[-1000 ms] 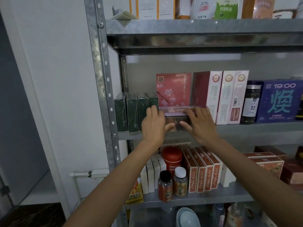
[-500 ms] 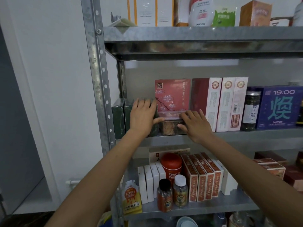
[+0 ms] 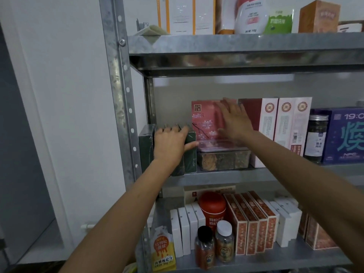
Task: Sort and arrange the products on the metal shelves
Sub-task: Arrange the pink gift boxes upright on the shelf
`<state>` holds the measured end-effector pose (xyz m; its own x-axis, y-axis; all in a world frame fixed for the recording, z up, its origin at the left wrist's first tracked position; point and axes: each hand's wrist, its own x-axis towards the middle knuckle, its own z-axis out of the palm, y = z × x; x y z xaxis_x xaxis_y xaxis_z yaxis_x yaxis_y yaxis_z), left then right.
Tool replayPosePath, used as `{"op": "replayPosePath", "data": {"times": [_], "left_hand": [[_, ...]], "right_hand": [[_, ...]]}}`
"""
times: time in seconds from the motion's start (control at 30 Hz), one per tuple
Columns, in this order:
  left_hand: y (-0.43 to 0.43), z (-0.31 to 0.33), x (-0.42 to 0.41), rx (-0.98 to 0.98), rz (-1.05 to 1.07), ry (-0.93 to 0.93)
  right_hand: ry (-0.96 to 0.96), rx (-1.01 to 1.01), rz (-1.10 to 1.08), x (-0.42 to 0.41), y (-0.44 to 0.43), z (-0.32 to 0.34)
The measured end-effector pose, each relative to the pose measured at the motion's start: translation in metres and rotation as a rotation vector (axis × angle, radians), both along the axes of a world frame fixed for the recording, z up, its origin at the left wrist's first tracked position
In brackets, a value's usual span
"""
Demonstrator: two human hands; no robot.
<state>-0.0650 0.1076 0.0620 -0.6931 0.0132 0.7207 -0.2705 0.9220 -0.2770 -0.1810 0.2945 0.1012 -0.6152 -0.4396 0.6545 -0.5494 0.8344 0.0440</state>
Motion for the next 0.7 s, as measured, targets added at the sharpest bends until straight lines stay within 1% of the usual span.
{"op": "replayPosePath", "data": {"times": [0.2,0.3,0.4,0.47,0.6,0.7], "left_hand": [[-0.002,-0.002,-0.001,-0.017,-0.007,0.02],[-0.002,-0.003,-0.003,-0.016,-0.005,0.013],[-0.001,-0.004,-0.004,0.003,-0.011,0.011],[-0.001,-0.004,-0.004,0.002,-0.011,0.012],[0.0,-0.004,-0.004,0.004,-0.016,0.017],[0.001,-0.003,-0.001,0.0,-0.025,0.018]], "right_hand": [[-0.009,0.117,-0.155,-0.027,-0.023,0.021],[0.063,0.127,-0.215,-0.028,-0.026,0.027],[0.136,0.182,-0.253,-0.023,-0.026,0.035],[0.12,0.185,-0.239,-0.02,-0.026,0.04],[0.007,0.134,-0.161,-0.008,-0.021,0.046],[0.053,0.109,-0.111,-0.002,-0.014,0.037]]}}
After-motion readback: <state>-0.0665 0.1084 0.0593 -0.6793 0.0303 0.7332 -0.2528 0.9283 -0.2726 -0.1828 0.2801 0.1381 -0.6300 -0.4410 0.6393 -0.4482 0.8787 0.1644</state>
